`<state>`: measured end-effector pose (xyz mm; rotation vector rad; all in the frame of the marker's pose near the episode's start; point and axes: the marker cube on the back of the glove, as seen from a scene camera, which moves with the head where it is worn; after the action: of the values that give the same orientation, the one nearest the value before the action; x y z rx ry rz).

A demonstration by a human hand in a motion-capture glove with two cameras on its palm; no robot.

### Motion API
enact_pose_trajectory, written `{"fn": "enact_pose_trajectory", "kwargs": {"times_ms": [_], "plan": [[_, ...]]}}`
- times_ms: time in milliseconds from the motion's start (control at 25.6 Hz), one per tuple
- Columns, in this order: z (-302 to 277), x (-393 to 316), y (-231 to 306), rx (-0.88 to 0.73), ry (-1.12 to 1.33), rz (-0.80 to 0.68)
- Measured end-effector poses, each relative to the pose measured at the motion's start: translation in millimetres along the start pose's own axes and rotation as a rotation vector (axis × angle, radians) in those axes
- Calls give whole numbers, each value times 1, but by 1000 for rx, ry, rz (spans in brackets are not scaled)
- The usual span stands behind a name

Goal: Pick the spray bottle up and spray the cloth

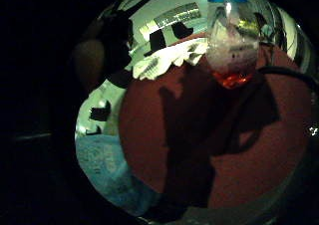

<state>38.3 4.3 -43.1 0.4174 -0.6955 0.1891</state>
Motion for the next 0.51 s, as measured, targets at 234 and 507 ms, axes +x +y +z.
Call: {"fn": "enact_pose_trajectory", "kwargs": {"times_ms": [234, 507], "plan": [[-19, 16, 3, 162, -204, 102], [-35, 47, -12, 316, -150, 209]]}}
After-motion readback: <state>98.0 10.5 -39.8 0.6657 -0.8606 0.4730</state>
